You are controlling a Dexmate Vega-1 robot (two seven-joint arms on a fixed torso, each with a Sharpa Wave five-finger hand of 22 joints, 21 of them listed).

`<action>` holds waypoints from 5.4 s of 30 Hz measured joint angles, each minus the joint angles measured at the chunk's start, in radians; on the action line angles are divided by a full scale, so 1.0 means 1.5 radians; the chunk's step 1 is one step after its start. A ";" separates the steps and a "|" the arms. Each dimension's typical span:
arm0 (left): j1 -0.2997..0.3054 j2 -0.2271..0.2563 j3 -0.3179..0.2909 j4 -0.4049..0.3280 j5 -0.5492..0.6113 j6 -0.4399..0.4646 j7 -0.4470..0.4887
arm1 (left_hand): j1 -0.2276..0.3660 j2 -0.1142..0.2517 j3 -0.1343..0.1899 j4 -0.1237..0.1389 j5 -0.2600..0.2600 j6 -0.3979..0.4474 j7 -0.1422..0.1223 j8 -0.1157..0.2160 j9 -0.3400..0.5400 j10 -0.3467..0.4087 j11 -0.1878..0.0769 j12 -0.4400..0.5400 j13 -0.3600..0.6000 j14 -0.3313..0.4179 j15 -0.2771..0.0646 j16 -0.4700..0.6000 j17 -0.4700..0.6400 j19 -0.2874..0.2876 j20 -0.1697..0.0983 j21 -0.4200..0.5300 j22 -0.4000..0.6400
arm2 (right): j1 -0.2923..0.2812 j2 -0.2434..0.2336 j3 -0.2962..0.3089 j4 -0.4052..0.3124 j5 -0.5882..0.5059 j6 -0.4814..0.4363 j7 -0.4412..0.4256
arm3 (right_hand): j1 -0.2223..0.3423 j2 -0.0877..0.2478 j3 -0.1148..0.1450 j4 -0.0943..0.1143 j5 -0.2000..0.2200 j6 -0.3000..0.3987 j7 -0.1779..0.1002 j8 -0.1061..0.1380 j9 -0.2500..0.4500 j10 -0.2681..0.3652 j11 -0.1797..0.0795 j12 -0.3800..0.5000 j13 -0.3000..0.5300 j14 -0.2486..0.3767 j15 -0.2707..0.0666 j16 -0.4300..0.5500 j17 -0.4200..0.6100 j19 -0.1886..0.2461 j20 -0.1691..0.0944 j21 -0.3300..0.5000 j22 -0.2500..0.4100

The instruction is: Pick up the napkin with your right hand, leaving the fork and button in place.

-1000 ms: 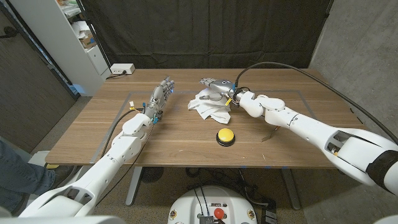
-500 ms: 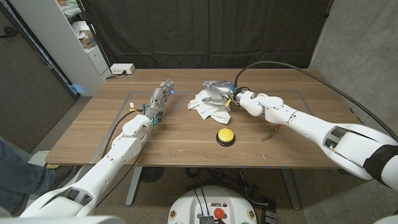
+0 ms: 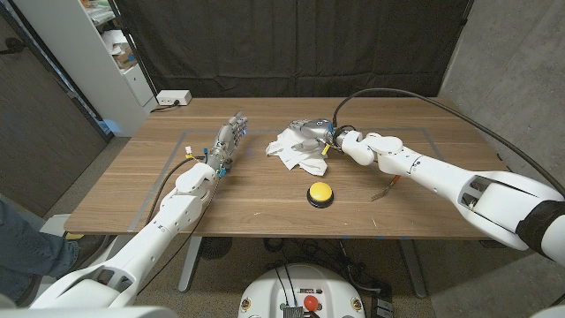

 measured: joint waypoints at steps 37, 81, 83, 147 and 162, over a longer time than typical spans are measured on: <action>-0.008 -0.009 0.008 -0.001 0.008 0.010 0.008 | 0.000 0.000 -0.003 -0.003 0.000 0.000 0.000 -0.003 0.000 -0.003 -0.003 0.000 0.000 -0.004 0.004 0.000 0.000 -0.007 0.007 0.000 0.004 | 0.024 0.012 -0.042 0.072 -0.019 0.044 -0.049 | 0.142 -0.051 0.042 -0.008 0.022 0.091 -0.012 0.022 0.003 0.130 -0.004 0.021 0.003 0.170 -0.015 0.043 0.005 0.219 0.016 0.034 0.000; 0.013 -0.007 0.007 -0.020 0.004 0.008 0.019 | -0.003 0.003 -0.007 -0.007 0.000 0.000 0.000 -0.003 0.003 -0.003 -0.003 0.000 0.000 -0.007 0.007 0.000 0.000 -0.011 0.011 0.000 0.003 | 0.051 0.039 -0.081 0.105 -0.041 0.078 -0.113 | 0.378 0.024 0.042 -0.013 -0.008 0.416 -0.042 0.081 0.014 0.422 -0.031 0.110 0.041 0.442 -0.056 0.218 0.146 0.505 -0.122 0.082 0.012; 0.013 -0.007 0.007 -0.020 0.004 0.009 0.019 | -0.003 0.003 -0.007 -0.007 0.000 0.000 0.000 -0.003 0.003 -0.003 -0.003 0.000 0.000 -0.007 0.007 0.000 0.000 -0.011 0.011 0.000 0.003 | 0.051 0.039 -0.082 0.104 -0.043 0.077 -0.118 | 0.391 0.025 0.042 -0.013 -0.010 0.419 -0.045 0.081 0.014 0.428 -0.032 0.111 0.043 0.450 -0.060 0.227 0.157 0.510 -0.122 0.084 0.013; -0.018 -0.014 0.007 0.021 0.001 -0.007 -0.030 | -0.004 0.009 -0.009 -0.009 0.000 0.000 0.000 -0.003 0.003 -0.003 -0.003 0.000 0.000 -0.007 0.007 0.000 0.000 -0.011 0.011 0.000 0.003 | -0.007 -0.026 0.016 -0.090 -0.057 0.050 -0.130 | 0.512 0.058 0.003 0.002 -0.023 0.484 -0.062 0.098 0.059 0.485 -0.061 0.180 0.102 0.509 -0.073 0.253 0.285 0.525 -0.127 0.163 0.034; -0.015 -0.008 0.007 0.004 0.004 -0.003 -0.022 | -0.003 0.009 -0.012 -0.012 0.000 0.000 0.000 -0.003 0.003 -0.003 -0.003 0.000 0.000 -0.007 0.007 0.000 0.000 -0.011 0.011 0.000 0.003 | -0.019 -0.044 0.052 -0.155 -0.067 0.040 -0.100 | 0.518 0.064 0.003 0.002 -0.023 0.483 -0.062 0.098 0.062 0.485 -0.061 0.186 0.108 0.511 -0.073 0.240 0.295 0.521 -0.126 0.174 0.037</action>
